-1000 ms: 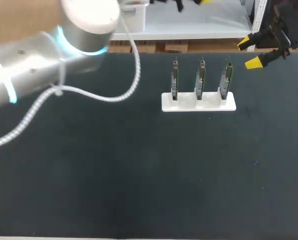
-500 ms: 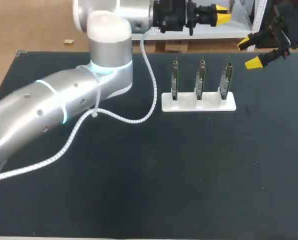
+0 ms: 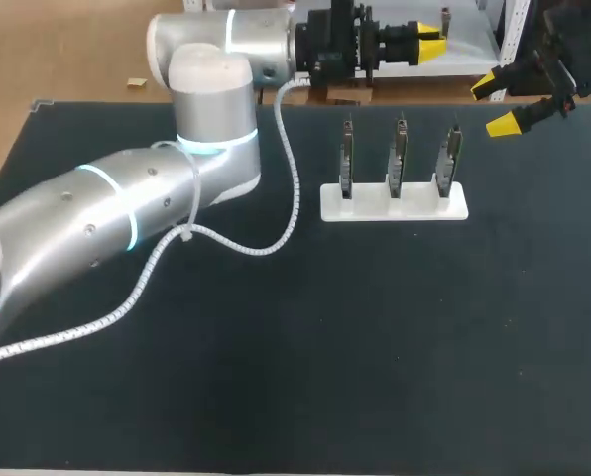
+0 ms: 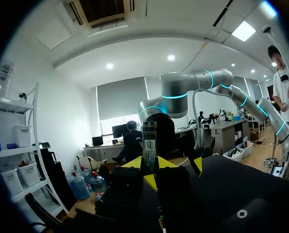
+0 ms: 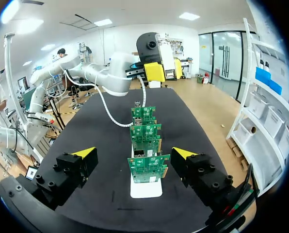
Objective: Pick up the optical module with the left hand, and insert it into the network port with the right hand.
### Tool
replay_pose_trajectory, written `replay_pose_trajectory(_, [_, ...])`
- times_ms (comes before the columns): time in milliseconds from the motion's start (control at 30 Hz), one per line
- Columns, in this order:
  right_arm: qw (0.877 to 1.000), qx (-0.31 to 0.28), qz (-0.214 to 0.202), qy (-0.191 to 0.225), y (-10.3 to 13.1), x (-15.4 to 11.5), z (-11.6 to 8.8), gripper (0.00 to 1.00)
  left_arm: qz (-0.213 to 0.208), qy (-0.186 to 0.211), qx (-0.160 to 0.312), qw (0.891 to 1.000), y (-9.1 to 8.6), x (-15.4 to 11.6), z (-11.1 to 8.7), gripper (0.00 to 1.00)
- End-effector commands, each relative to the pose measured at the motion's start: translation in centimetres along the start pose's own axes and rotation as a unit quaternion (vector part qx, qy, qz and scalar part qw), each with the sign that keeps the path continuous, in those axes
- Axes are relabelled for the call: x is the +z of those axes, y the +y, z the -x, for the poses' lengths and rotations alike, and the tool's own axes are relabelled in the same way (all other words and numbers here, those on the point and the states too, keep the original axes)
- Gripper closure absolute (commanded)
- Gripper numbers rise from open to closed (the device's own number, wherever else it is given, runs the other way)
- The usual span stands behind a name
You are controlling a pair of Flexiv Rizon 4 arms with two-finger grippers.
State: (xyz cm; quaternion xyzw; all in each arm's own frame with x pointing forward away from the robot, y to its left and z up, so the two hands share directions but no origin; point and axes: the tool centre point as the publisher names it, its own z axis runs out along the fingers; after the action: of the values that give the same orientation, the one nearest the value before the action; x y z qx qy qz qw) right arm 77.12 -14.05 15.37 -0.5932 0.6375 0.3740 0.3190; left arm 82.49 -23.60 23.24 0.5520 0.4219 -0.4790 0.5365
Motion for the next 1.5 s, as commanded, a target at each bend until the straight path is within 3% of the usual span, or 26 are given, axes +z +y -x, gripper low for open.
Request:
replay_pose_trajectory(33, [1.000, -0.001, -0.003, 0.000, 0.2, 0.0, 0.0, 0.00, 0.056, 0.039, 0.013, 0.998, -1.8, -0.6, 1.2, 1.00])
replay_pose_trajectory(400, [1.000, -0.001, -0.003, 0.000, 0.2, 0.0, 0.0, 0.00, 0.074, 0.068, 0.016, 0.995, -2.7, -0.4, 0.7, 1.00])
replay_pose_trajectory(633, [1.000, -0.001, -0.003, 0.000, 0.2, 0.0, 0.0, 0.00, 0.075, 0.056, -0.022, 0.995, -3.4, 0.1, 0.0, 1.00])
replay_pose_trajectory(967, [1.000, -0.001, -0.003, 0.000, 0.2, 0.0, 0.0, 0.00, 0.085, 0.070, -0.037, 0.993, -4.0, 0.8, -0.7, 1.00])
replay_pose_trajectory(1500, [1.000, -0.001, -0.003, 0.000, 0.2, 0.0, 0.0, 0.00, 0.061, 0.069, -0.062, 0.994, -4.7, 2.5, -2.5, 1.00])
